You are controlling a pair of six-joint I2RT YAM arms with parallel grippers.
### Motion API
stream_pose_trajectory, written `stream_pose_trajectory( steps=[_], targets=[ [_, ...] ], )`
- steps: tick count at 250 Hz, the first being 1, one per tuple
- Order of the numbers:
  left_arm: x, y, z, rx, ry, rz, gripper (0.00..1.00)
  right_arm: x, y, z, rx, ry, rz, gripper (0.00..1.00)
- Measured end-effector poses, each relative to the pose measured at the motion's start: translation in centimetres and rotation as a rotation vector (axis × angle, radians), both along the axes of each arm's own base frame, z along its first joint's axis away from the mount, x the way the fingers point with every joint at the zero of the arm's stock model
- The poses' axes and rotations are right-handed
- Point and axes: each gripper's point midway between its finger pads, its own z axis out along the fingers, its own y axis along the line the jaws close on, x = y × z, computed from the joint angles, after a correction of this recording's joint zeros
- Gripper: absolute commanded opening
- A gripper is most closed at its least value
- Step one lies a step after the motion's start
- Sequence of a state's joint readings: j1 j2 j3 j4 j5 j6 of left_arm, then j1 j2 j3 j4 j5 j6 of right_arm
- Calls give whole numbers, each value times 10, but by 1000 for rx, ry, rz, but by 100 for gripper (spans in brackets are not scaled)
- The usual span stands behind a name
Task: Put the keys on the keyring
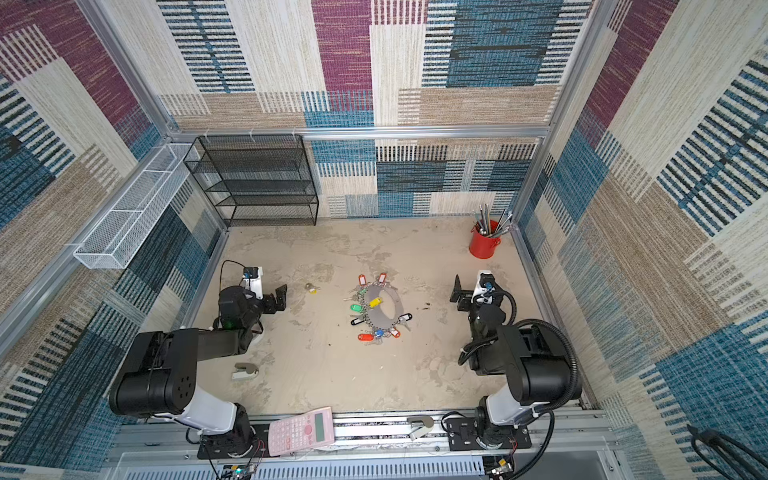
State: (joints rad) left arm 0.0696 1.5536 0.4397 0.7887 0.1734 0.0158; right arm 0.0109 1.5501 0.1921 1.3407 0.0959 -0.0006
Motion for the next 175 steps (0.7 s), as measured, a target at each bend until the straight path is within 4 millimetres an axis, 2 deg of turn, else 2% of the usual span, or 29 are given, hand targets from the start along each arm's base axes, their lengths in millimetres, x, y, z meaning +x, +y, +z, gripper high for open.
stream_pose_trajectory(
  steps=[175],
  targets=[
    [-1,-3,0,-2,-1,-17,100,1,2,0,0,1,9,100]
  ],
)
